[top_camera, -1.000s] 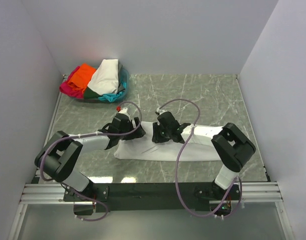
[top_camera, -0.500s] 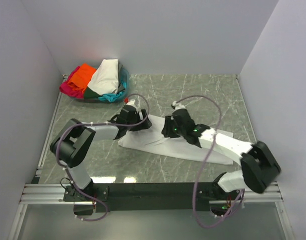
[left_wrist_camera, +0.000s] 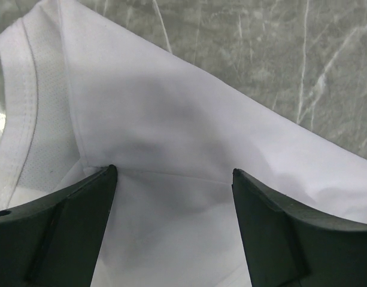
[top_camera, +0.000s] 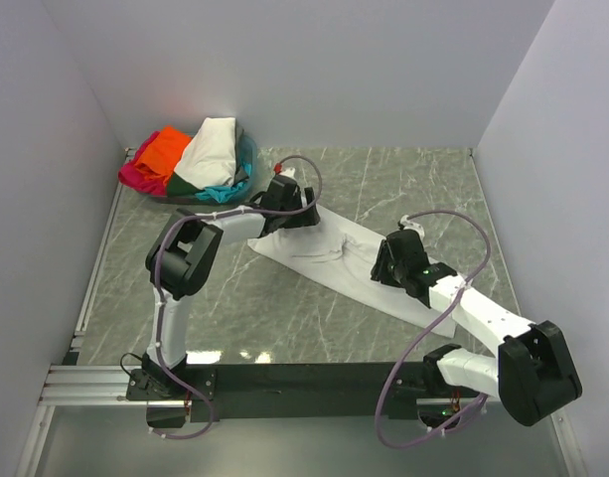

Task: Fold and stack the t-shirts
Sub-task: Fold the tshirt

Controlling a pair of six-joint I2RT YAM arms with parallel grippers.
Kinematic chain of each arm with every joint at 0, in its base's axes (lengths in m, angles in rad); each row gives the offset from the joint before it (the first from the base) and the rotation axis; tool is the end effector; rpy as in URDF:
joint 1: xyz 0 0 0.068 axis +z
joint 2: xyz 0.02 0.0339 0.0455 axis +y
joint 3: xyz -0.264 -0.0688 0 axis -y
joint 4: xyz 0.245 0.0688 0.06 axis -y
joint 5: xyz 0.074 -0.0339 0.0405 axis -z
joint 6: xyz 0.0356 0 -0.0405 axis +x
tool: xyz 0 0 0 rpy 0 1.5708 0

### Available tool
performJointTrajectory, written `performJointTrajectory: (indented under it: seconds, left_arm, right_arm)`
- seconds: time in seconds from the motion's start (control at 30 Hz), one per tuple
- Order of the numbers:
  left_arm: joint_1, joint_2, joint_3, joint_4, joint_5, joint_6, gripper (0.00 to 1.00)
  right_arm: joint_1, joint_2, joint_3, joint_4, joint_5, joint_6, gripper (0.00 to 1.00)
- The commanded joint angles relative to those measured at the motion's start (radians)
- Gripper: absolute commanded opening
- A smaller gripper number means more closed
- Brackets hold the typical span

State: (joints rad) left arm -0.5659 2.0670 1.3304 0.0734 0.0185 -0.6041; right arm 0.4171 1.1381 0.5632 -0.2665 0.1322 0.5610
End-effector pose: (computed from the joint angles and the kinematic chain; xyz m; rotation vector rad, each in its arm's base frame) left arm 0.3827 -0.2439 0.1581 -0.0338 2.3157 -0.6416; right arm 0.2034 0.0850 0.1888 0.2352 2.4120 0.2929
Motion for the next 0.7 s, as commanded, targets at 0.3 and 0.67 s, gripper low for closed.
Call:
performJointTrajectory:
  seconds: [0.3,0.67]
  left_arm:
    - [0.004,-0.211,-0.116,-0.089,-0.065,0.03,0.93]
    - [0.003,-0.26,-0.379,0.0,-0.008,-0.002,0.94]
  right_arm:
    - [-0.061,0.091,0.009,0.036,-0.016,0.014,0.48]
    - [-0.011,0.172,0.024,0.033,-0.057,0.027,0.47]
